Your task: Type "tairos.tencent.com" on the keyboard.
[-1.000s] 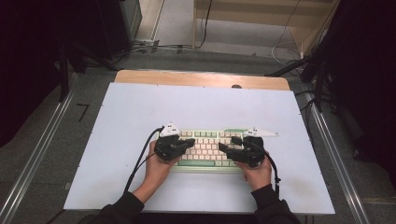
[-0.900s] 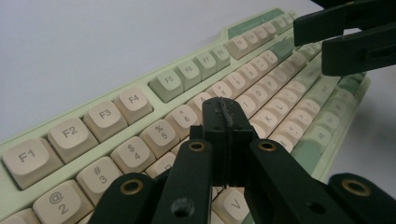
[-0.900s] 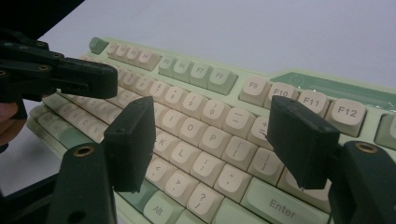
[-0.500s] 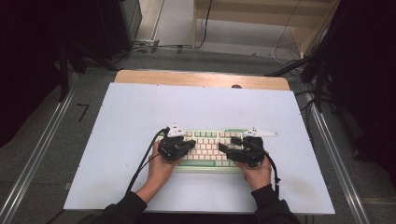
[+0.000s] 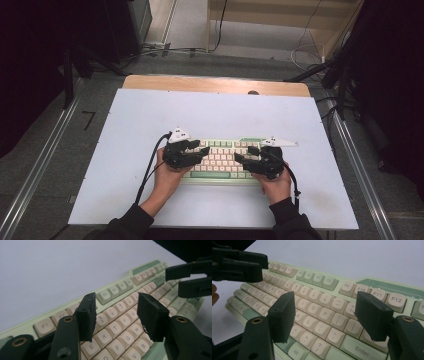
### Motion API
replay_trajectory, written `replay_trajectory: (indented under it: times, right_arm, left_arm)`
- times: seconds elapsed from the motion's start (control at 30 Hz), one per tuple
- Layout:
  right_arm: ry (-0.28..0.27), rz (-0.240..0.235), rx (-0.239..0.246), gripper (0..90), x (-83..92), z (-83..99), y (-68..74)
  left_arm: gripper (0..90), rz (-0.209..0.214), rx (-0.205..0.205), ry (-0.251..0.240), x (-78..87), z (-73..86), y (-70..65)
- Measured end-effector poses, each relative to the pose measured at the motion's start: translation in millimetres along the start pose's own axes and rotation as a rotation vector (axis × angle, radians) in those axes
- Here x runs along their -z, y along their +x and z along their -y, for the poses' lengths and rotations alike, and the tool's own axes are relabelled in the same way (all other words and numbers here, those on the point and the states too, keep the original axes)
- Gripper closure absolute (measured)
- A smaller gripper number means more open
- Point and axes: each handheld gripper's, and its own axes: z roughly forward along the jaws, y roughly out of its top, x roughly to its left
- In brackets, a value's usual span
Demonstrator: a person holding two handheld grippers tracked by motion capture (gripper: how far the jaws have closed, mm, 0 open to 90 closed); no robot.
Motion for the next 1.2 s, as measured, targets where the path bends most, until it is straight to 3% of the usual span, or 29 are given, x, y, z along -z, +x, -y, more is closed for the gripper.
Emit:
replay_trajectory:
  times: [0.07,0.27,0.97,1.07,1.2]
  right_arm:
    - [0.001,0.002,0.000,31.0,0.0,0.0,0.7]
    - [0.005,0.003,0.001,31.1,-0.6,0.2,0.1]
    - [0.002,0.001,0.000,31.1,-0.3,0.2,0.2]
    - [0.001,0.001,0.001,31.1,-0.1,0.2,0.2]
    - [0.001,0.000,0.000,31.1,0.1,0.2,0.1]
  left_arm:
    - [43.9,-0.007,0.016,-0.008,2.9,0.7,3.9]
    - [39.8,-0.020,0.029,-0.027,12.0,1.5,11.0]
    - [40.0,-0.043,0.036,-0.035,20.7,5.9,19.1]
    - [48.7,-0.032,0.025,-0.035,21.2,6.7,19.8]
    - [86.1,0.023,-0.018,-0.002,18.8,8.5,17.2]
